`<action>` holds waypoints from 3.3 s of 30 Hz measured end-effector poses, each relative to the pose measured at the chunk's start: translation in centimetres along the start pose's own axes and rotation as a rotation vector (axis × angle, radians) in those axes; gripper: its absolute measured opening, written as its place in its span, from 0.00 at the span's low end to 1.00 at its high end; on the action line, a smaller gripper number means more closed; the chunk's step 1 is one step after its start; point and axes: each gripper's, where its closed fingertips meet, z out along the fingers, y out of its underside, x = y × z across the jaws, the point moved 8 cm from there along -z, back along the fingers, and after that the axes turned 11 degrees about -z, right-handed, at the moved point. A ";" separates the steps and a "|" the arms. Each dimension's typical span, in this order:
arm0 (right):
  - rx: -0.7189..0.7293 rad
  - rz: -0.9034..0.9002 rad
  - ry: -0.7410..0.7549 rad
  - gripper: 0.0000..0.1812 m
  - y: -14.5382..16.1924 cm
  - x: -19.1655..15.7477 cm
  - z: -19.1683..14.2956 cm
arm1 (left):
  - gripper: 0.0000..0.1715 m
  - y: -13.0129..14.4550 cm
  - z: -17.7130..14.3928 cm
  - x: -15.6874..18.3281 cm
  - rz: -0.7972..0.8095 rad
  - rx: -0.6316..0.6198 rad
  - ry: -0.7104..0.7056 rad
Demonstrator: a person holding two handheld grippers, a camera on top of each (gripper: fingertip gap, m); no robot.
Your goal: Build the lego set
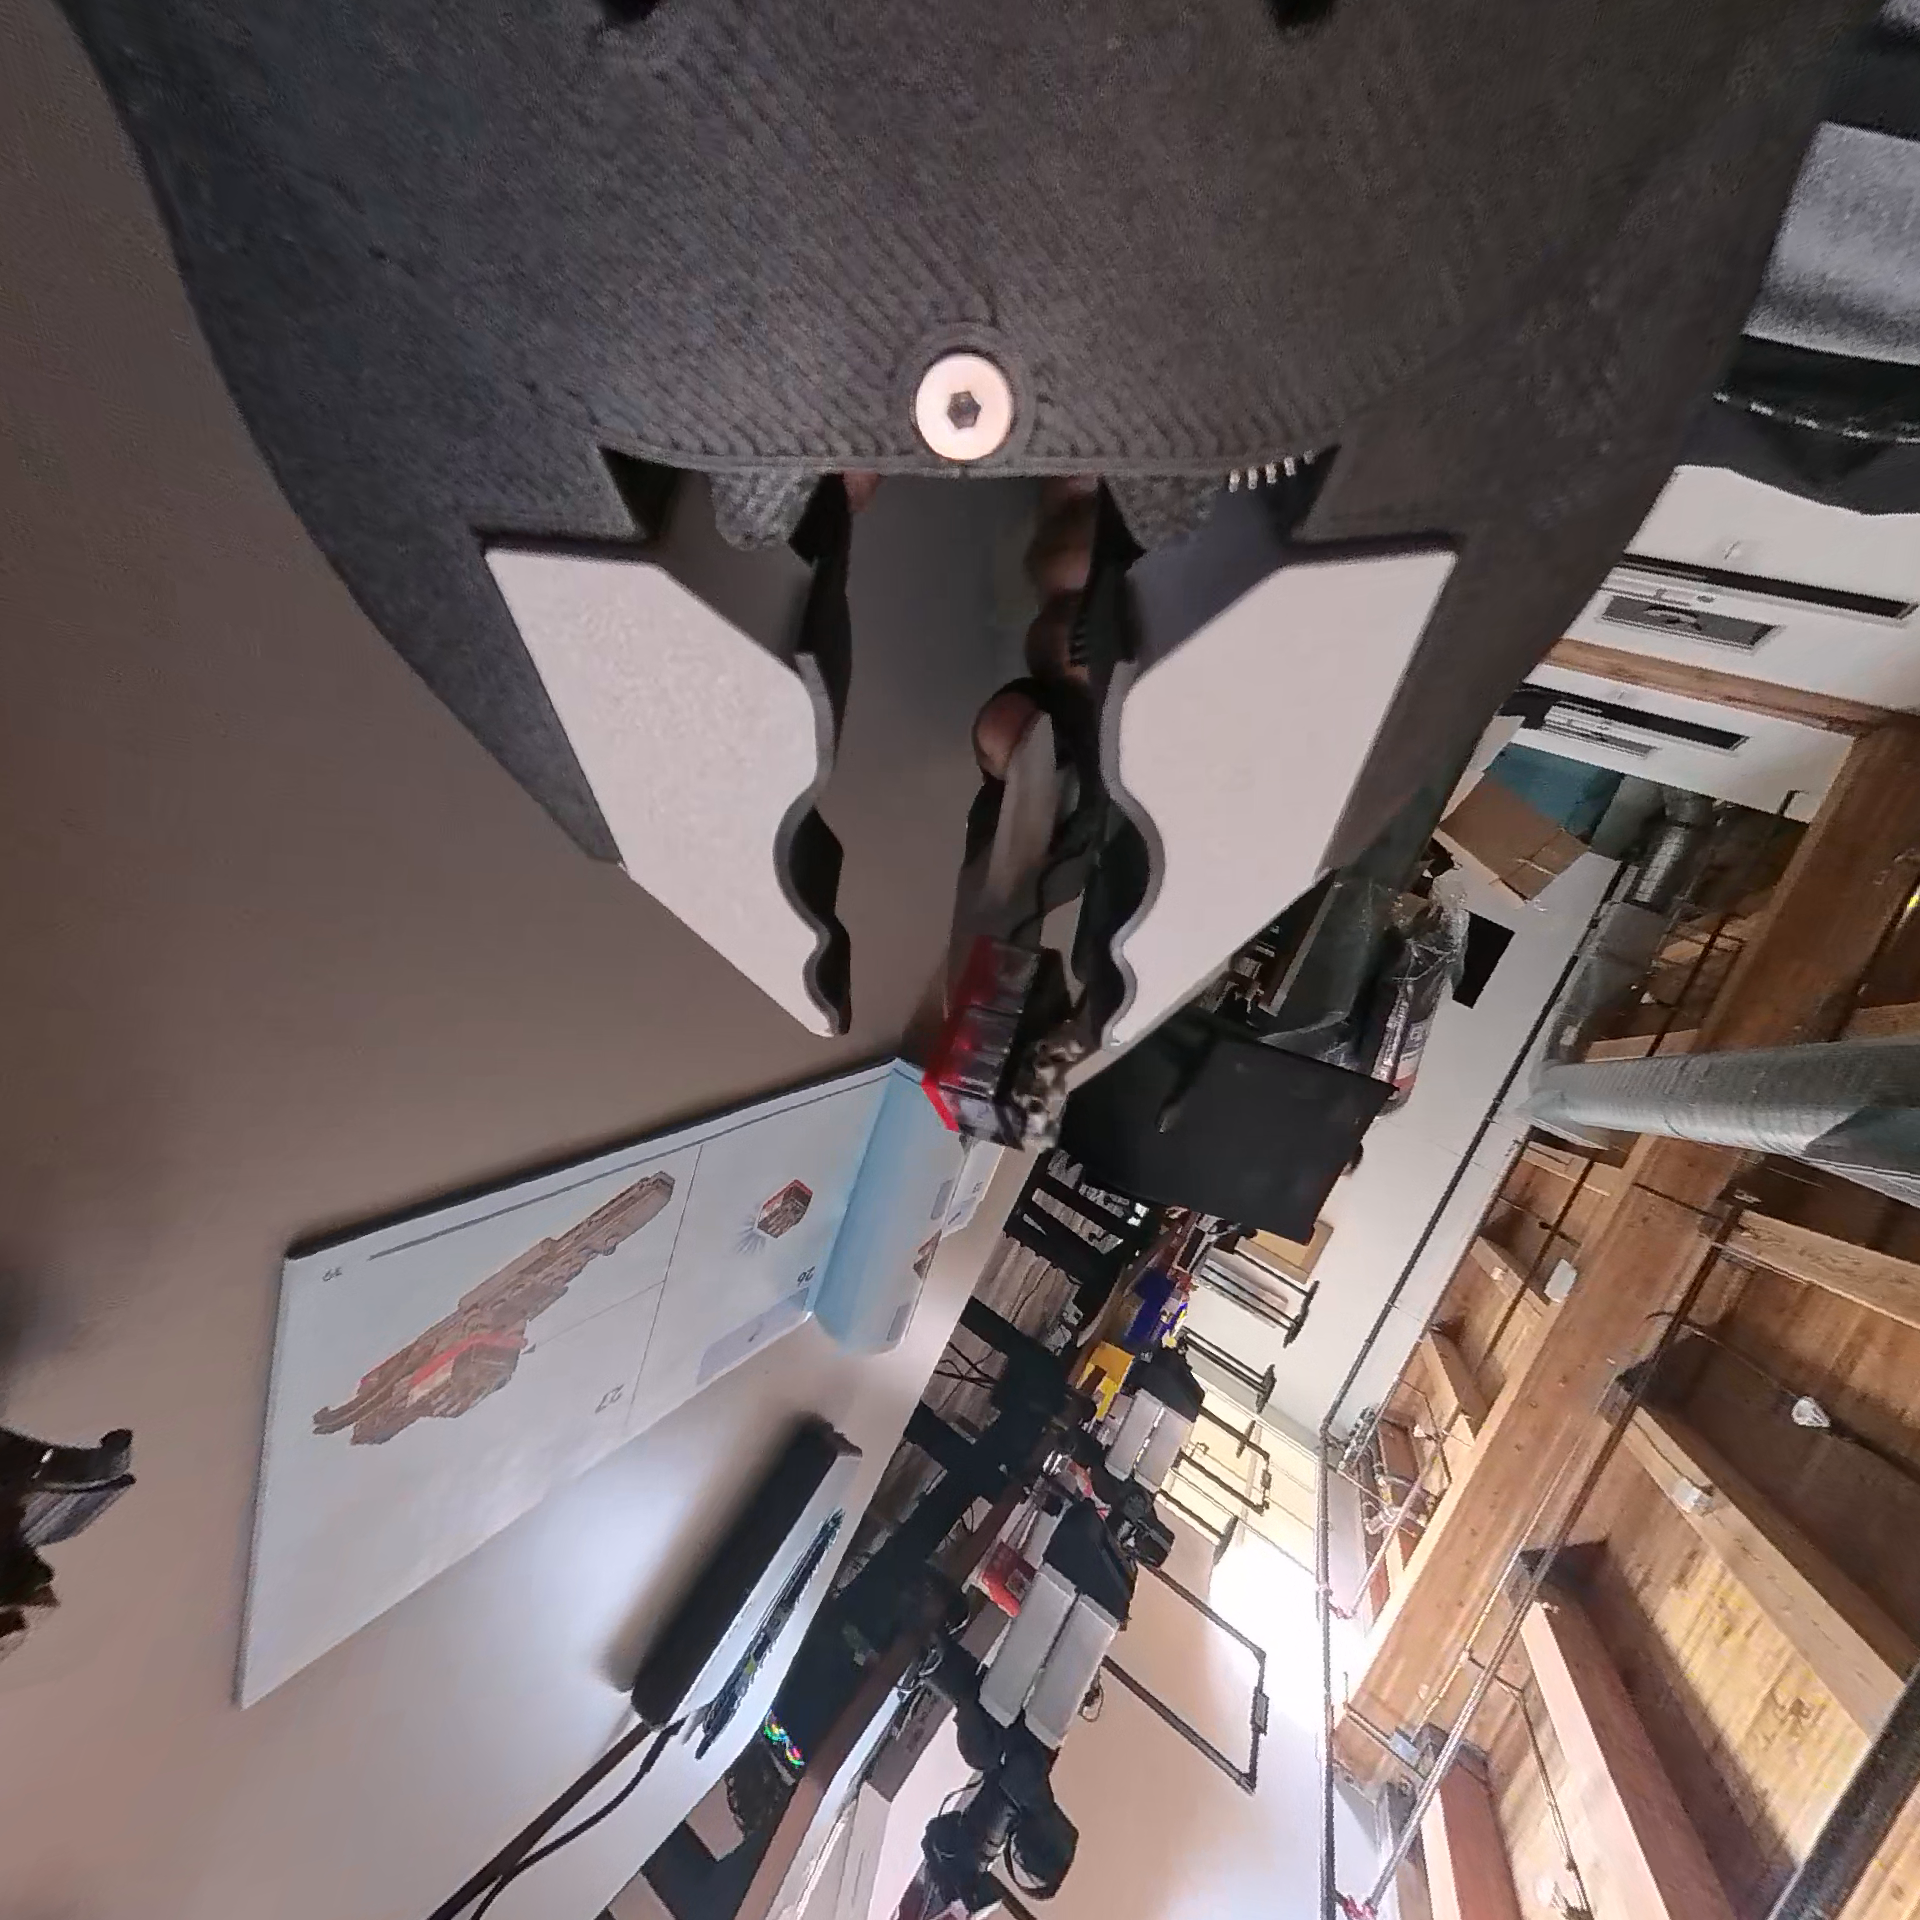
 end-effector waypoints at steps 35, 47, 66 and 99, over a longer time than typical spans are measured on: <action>0.242 0.279 -0.200 0.13 0.4 -2.0 0.1 | 0.10 0.9 0.2 2.2 0.326 0.058 0.142; 0.248 0.263 -0.189 0.14 0.4 -2.6 0.2 | 0.11 1.1 0.0 2.7 0.411 0.082 0.135; 0.271 0.204 -0.262 0.10 -0.3 -3.2 -0.2 | 0.11 0.8 0.2 3.5 0.393 0.005 0.222; 0.316 0.270 -0.329 0.10 -0.6 -3.8 -0.8 | 0.11 1.2 0.1 4.9 0.560 -0.049 0.296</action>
